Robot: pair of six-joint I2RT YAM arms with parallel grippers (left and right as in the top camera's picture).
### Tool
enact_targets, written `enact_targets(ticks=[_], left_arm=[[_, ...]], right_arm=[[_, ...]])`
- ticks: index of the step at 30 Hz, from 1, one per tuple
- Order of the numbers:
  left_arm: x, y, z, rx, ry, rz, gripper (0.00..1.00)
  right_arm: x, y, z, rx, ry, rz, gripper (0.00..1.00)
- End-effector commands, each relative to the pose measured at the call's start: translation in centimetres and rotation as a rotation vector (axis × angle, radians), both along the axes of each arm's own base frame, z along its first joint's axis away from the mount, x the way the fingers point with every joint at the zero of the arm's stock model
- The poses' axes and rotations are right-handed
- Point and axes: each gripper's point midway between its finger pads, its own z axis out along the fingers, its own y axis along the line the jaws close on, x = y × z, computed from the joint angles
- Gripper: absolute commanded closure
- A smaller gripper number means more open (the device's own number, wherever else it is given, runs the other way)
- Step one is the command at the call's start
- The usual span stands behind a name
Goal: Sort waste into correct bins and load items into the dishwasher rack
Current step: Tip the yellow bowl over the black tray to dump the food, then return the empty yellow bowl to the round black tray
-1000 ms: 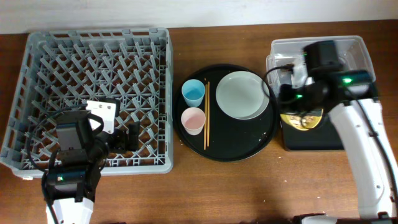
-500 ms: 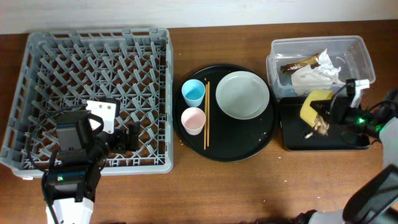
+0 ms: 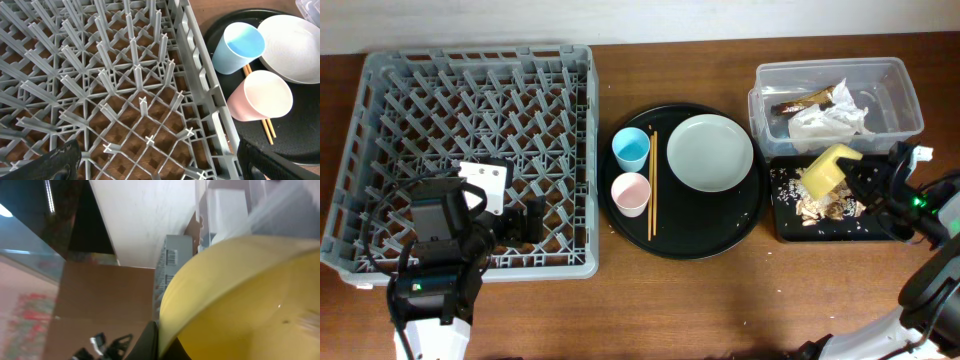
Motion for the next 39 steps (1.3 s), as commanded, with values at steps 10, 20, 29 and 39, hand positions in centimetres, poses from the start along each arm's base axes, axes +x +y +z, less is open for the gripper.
enact_targets(ticks=[10, 20, 29, 39], left_arm=[[-0.2, -0.3, 0.1, -0.004, 0.007, -0.020, 0.01], [-0.2, -0.4, 0.1, -0.004, 0.007, -0.020, 0.01], [-0.2, -0.3, 0.1, -0.004, 0.008, -0.020, 0.01], [-0.2, -0.3, 0.1, -0.004, 0.008, -0.020, 0.01]], right_arm=[[-0.4, 4.4, 1.6, -0.097, -0.170, 0.107, 0.96], [-4.9, 18.3, 2.7, -0.743, 0.019, 0.517, 0.96], [-4.4, 23.5, -8.6, -1.353, 0.344, 0.547, 0.95], [-2.4, 26.0, -2.1, -1.297, 0.283, 0.604, 0.52]])
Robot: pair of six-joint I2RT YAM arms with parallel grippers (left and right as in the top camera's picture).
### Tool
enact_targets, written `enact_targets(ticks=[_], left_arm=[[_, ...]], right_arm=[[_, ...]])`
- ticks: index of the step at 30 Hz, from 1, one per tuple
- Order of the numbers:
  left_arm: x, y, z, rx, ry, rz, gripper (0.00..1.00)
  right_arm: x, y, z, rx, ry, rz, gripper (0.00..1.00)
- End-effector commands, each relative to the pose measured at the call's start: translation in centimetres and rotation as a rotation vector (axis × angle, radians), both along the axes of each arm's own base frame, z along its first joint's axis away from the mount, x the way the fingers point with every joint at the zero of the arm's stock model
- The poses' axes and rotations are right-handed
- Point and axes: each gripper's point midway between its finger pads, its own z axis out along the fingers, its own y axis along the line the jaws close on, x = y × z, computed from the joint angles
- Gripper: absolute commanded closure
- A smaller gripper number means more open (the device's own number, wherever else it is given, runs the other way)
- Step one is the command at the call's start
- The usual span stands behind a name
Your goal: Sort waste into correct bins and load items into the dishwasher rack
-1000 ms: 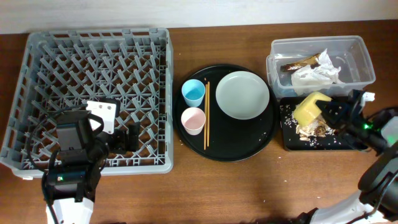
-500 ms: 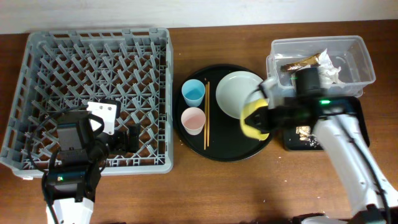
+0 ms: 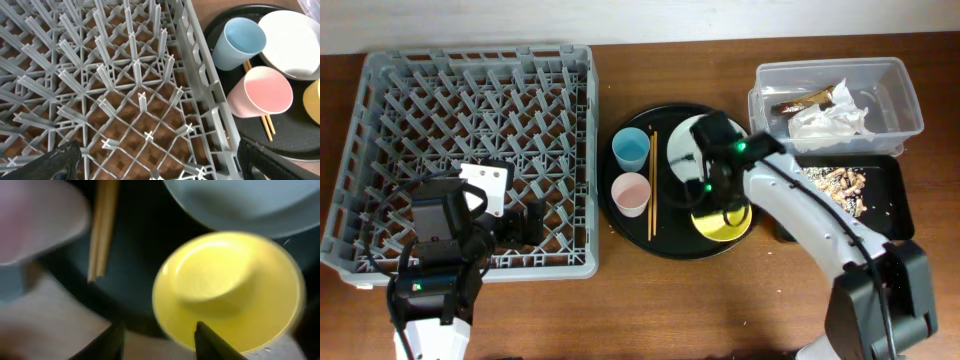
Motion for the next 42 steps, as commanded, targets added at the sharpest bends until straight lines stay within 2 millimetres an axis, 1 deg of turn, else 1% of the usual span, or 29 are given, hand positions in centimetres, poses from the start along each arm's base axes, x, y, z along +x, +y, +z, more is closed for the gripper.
enact_targets(ticks=[1, 2, 3, 6, 9, 10, 14, 16, 17, 19, 22, 23, 24, 25, 26, 27, 28, 29, 30, 31, 33, 34, 35, 36, 37, 38, 39, 40, 42], left_arm=[[0.1, -0.3, 0.5, -0.003, -0.012, -0.020, 0.01], [0.1, -0.3, 0.5, -0.003, -0.012, -0.020, 0.01], [0.1, -0.3, 0.5, -0.003, -0.012, -0.020, 0.01], [0.1, -0.3, 0.5, -0.003, -0.012, -0.020, 0.01], [0.1, -0.3, 0.5, -0.003, -0.011, -0.020, 0.01], [0.1, -0.3, 0.5, -0.003, -0.012, -0.020, 0.01], [0.1, -0.3, 0.5, -0.003, -0.013, -0.020, 0.01], [0.4, -0.3, 0.8, -0.002, -0.029, -0.020, 0.01], [0.3, -0.3, 0.7, -0.003, -0.023, -0.021, 0.01], [0.4, -0.6, 0.9, -0.014, -0.033, -0.034, 0.01], [0.3, -1.2, 1.0, -0.038, -0.035, -0.059, 0.01], [0.3, -1.3, 1.1, -0.040, -0.038, -0.061, 0.01], [0.4, -1.5, 1.2, -0.051, -0.043, -0.074, 0.01], [0.4, -1.8, 1.3, -0.062, -0.048, -0.087, 0.01], [0.4, -1.9, 1.4, -0.067, -0.049, -0.092, 0.01], [0.4, -1.9, 1.4, -0.067, -0.051, -0.092, 0.01], [0.5, -1.9, 1.5, -0.066, -0.057, -0.092, 0.01], [0.6, -1.9, 1.7, -0.066, -0.066, -0.093, 0.01], [0.7, -2.2, 1.9, -0.077, -0.075, -0.107, 0.01], [0.7, -2.7, 2.2, -0.097, -0.085, -0.130, 0.01], [1.0, -4.4, 3.8, -0.211, -0.129, -0.176, 0.01], [1.2, -5.3, 4.9, -0.287, -0.149, -0.192, 0.01], [1.2, -5.9, 5.7, -0.346, -0.161, -0.206, 0.01], [1.5, -6.3, 6.3, -0.429, -0.153, -0.181, 0.01], [1.9, -6.3, 6.4, -0.513, -0.117, -0.118, 0.01], [2.5, -6.3, 5.8, -0.632, -0.042, -0.023, 0.01], [2.9, -6.2, 5.2, -0.700, 0.014, 0.037, 0.01], [3.7, -6.6, 4.0, -0.825, 0.120, 0.119, 0.01], [4.6, -7.9, 3.1, -0.992, 0.257, 0.149, 0.01]], right_arm=[[3.1, 1.7, 7.1, 0.073, -0.136, 0.022, 0.29], [3.5, 2.0, 8.2, 0.084, -0.160, 0.022, 0.23], [4.3, 2.3, 9.1, 0.100, -0.198, 0.022, 0.22], [5.3, 4.1, 9.4, 0.185, -0.220, 0.024, 0.23], [5.8, 5.0, 7.2, 0.211, -0.144, -0.042, 0.26], [5.7, 5.3, 6.5, 0.221, -0.119, -0.039, 0.30], [6.3, 6.2, 5.4, 0.233, -0.105, -0.066, 0.35], [6.7, 7.4, 3.7, 0.226, -0.087, -0.079, 0.44], [6.6, 7.8, 2.3, 0.215, -0.053, -0.091, 0.53], [5.8, 8.9, -0.1, 0.196, 0.004, -0.066, 0.55], [5.1, 9.9, -1.2, 0.170, 0.018, -0.046, 0.55], [5.0, 9.7, -2.0, 0.138, 0.029, -0.079, 0.55], [4.9, 9.7, -2.8, 0.128, 0.045, -0.085, 0.62], [4.9, 9.7, -3.3, 0.124, 0.052, -0.086, 0.71], [5.0, 9.7, -3.5, 0.122, 0.054, -0.086, 0.76], [4.9, 9.8, -3.5, 0.122, 0.055, -0.086, 0.78], [4.9, 9.8, -3.5, 0.123, 0.056, -0.086, 0.85], [4.9, 9.9, -3.5, 0.130, 0.060, -0.085, 0.96], [4.7, 10.2, -3.4, 0.146, 0.071, -0.081, 0.96], [4.4, 10.5, -2.9, 0.174, 0.088, -0.077, 0.96], [4.1, 10.3, 0.0, 0.265, 0.093, -0.052, 0.96], [4.1, 9.7, 3.2, 0.347, 0.070, -0.027, 0.96], [4.1, 8.5, 6.5, 0.418, 0.023, -0.012, 0.96], [4.4, 6.8, 9.3, 0.455, -0.035, -0.027, 0.96], [4.8, 4.3, 12.5, 0.486, -0.117, -0.060, 0.96], [5.2, 2.2, 14.4, 0.502, -0.178, -0.100, 0.96], [5.6, 1.0, 15.5, 0.515, -0.218, -0.115, 0.96], [6.0, 0.0, 16.9, 0.584, -0.251, -0.104, 0.96], [6.2, 0.3, 17.4, 0.661, -0.254, -0.054, 0.96]])
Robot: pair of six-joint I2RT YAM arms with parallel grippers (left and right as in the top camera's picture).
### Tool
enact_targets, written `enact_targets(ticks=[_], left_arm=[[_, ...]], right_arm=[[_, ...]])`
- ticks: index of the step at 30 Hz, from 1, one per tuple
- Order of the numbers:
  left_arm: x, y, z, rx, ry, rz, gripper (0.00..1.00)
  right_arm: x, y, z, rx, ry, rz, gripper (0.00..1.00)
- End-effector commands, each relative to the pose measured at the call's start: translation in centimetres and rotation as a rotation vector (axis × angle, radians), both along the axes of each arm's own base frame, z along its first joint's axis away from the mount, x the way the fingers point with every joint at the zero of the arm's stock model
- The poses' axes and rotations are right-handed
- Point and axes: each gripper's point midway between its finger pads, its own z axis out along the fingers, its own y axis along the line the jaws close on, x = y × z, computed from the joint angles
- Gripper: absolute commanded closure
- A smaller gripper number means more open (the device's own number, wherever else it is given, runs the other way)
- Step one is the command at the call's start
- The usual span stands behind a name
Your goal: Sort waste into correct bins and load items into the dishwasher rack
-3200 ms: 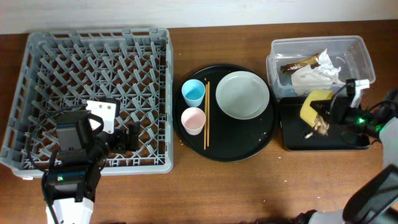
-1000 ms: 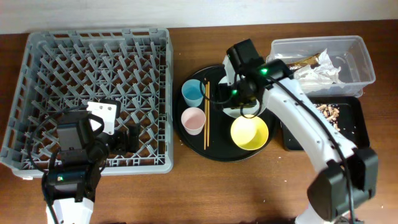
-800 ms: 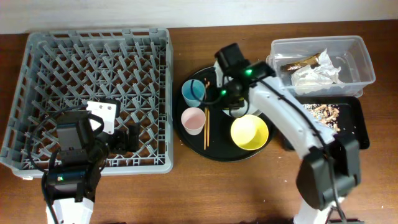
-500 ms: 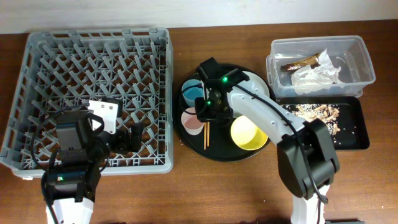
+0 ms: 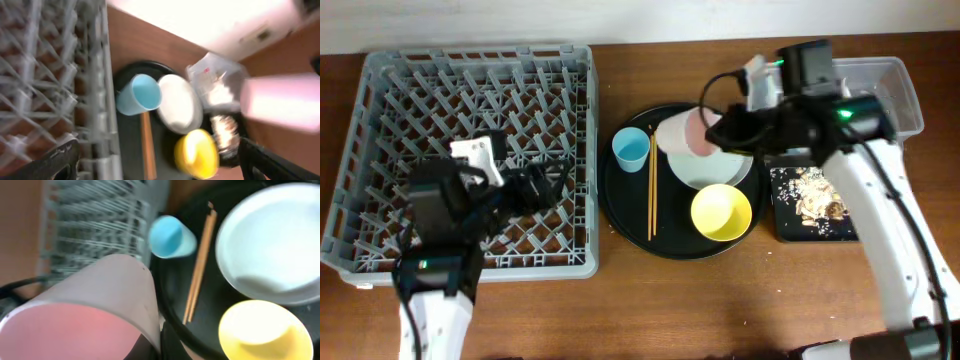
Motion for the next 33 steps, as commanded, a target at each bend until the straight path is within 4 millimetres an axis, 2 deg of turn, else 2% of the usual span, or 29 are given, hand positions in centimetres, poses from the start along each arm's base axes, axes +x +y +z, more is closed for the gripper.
enact_targets(ticks=[1, 2, 4, 6, 8, 11, 12, 15, 18, 21, 24, 27, 29, 32, 33], left_arm=[[1.4, -2.7, -1.4, -0.437, 0.335, 0.016, 0.01], [2.0, -3.9, -1.6, -0.572, 0.436, -0.034, 0.01], [2.2, -5.2, -1.8, -0.701, 0.547, -0.129, 0.01], [1.8, -6.3, -2.4, -0.767, 0.641, -0.223, 0.01], [1.3, -7.2, -2.0, -0.751, 0.617, -0.292, 0.01], [0.1, -9.5, 2.8, -0.688, 0.360, -0.577, 0.01], [0.0, -9.6, 3.3, -0.676, 0.324, -0.600, 0.01], [0.1, -9.9, 2.5, -0.676, 0.344, -0.611, 0.01], [-0.1, -11.8, 0.6, -0.682, 0.414, -0.647, 0.01], [1.1, -11.9, -0.3, -0.687, 0.423, -0.585, 0.05], [1.0, -12.1, 0.1, -0.698, 0.435, -0.588, 0.07], [0.9, -12.1, 0.1, -0.708, 0.456, -0.589, 0.09], [0.7, -12.1, 0.1, -0.708, 0.458, -0.596, 0.27], [0.7, -12.1, 0.1, -0.708, 0.458, -0.596, 0.29], [0.7, -12.1, 0.1, -0.708, 0.458, -0.595, 0.34]], right_arm=[[0.1, 1.4, 0.7, 0.165, -0.046, 0.162, 0.96], [-0.2, 2.6, 1.2, 0.239, -0.083, 0.245, 0.96], [-0.7, 3.6, 1.5, 0.320, -0.113, 0.311, 0.96], [-0.8, 4.2, 0.6, 0.384, -0.135, 0.353, 0.96], [-1.0, 4.7, 0.3, 0.446, -0.171, 0.399, 0.96], [-0.7, 5.7, -0.8, 0.474, -0.187, 0.409, 0.96], [-0.9, 6.4, -0.6, 0.484, -0.200, 0.438, 0.96], [-1.6, 9.1, 0.4, 0.502, -0.249, 0.511, 0.96], [-2.2, 10.7, 1.0, 0.514, -0.273, 0.552, 0.96], [-2.1, 11.4, 0.4, 0.489, -0.272, 0.548, 0.96], [-1.8, 12.4, -0.2, 0.490, -0.265, 0.547, 0.96], [-1.9, 14.1, -1.4, 0.493, -0.245, 0.569, 0.96], [-1.5, 14.2, -2.0, 0.487, -0.230, 0.558, 0.96], [-1.0, 14.4, -3.0, 0.490, -0.200, 0.543, 0.96], [-1.0, 14.4, -3.3, 0.490, -0.191, 0.540, 0.96]])
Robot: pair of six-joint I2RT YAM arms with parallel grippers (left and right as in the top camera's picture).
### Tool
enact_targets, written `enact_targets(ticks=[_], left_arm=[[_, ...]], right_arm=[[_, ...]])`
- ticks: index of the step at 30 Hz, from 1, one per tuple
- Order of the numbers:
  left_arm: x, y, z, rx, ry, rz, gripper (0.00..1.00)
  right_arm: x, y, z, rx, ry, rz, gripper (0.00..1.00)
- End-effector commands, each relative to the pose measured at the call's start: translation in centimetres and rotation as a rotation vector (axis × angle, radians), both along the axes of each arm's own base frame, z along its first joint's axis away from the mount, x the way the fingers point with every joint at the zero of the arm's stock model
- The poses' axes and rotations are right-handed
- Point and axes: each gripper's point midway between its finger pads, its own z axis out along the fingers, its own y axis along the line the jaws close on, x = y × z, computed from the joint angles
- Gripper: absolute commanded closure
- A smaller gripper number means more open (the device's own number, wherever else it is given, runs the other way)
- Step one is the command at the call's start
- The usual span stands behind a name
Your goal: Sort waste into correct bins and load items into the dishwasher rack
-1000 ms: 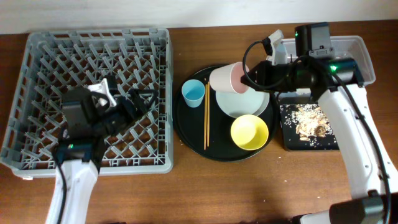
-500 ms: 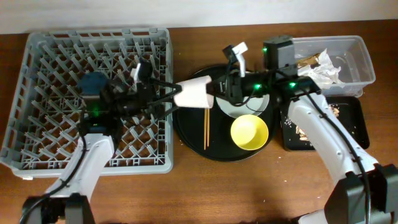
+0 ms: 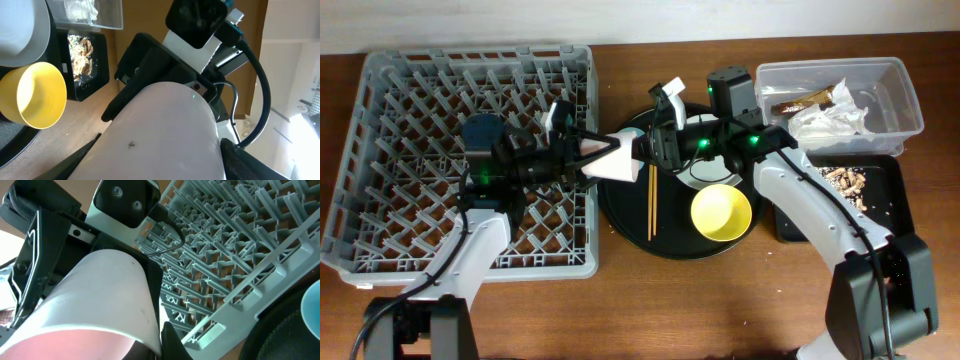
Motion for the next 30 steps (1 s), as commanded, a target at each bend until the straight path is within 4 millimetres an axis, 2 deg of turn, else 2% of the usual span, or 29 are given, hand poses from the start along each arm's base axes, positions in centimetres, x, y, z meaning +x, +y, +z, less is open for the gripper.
enact_targets(ticks=[1, 2, 4, 5, 7, 8, 9, 13, 15, 16, 18, 19, 20, 22, 24, 26, 28, 30], left_arm=[[-0.2, -0.7, -0.6, 0.001, 0.026, -0.022, 0.43], [-0.2, -0.7, -0.6, 0.001, 0.025, -0.021, 0.50], [-0.1, -0.7, -0.6, 0.001, 0.019, -0.019, 0.51], [0.1, -0.5, -0.3, 0.000, -0.009, -0.008, 0.51], [1.0, 0.5, 1.6, -0.006, -0.225, 0.032, 0.51], [1.4, 1.2, 2.6, -0.004, -0.338, 0.059, 0.51], [2.1, 2.8, 3.9, 0.007, -0.499, 0.109, 0.51], [4.7, 8.1, 4.1, 0.063, -0.570, 0.288, 0.51], [7.1, 11.3, 2.2, 0.121, -0.486, 0.445, 0.51], [8.4, 12.6, 0.6, 0.168, -0.416, 0.531, 0.51], [10.1, 14.8, -3.8, 0.322, -0.285, 0.680, 0.51], [10.4, 16.2, -6.6, 0.441, -0.226, 0.743, 0.51], [10.4, 16.9, -8.1, 0.525, -0.203, 0.766, 0.53], [10.2, 17.1, -7.3, 0.582, -0.226, 0.743, 0.56], [9.7, 18.0, -6.0, 0.753, -0.232, 0.732, 0.56], [8.7, 18.5, -3.6, 0.998, -0.259, 0.715, 0.57], [6.8, 17.6, -1.1, 1.208, -0.276, 0.646, 0.56], [4.6, 16.1, -1.5, 1.305, -0.232, 0.559, 0.56]], right_arm=[[-0.3, 0.9, -0.3, 0.009, 0.024, 0.023, 0.92], [-0.3, 1.0, -0.3, 0.012, 0.025, 0.026, 0.67], [-0.3, 0.7, -0.1, 0.019, 0.028, 0.029, 0.39], [-0.1, 0.3, 0.0, 0.027, 0.030, 0.028, 0.34], [1.0, -1.6, -0.1, 0.029, 0.053, -0.013, 0.19], [1.6, -2.7, -0.4, 0.024, 0.073, -0.044, 0.16], [2.7, -4.8, -0.9, 0.009, 0.106, -0.103, 0.13], [4.3, -9.5, -3.2, -0.070, 0.196, -0.252, 0.11], [4.4, -10.1, -4.0, -0.106, 0.209, -0.280, 0.10], [4.5, -10.3, -4.4, -0.128, 0.215, -0.298, 0.09], [5.0, -11.6, -6.3, -0.231, 0.243, -0.382, 0.03], [5.1, -12.0, -7.0, -0.269, 0.252, -0.407, 0.00], [5.0, -12.4, -7.6, -0.301, 0.256, -0.421, 0.00], [5.1, -12.9, -8.1, -0.334, 0.260, -0.444, 0.01], [5.2, -13.1, -8.3, -0.348, 0.256, -0.457, 0.01], [5.3, -13.3, -8.4, -0.359, 0.255, -0.467, 0.01], [5.4, -13.7, -8.8, -0.385, 0.259, -0.484, 0.02], [5.2, -13.8, -9.0, -0.397, 0.270, -0.488, 0.01]])
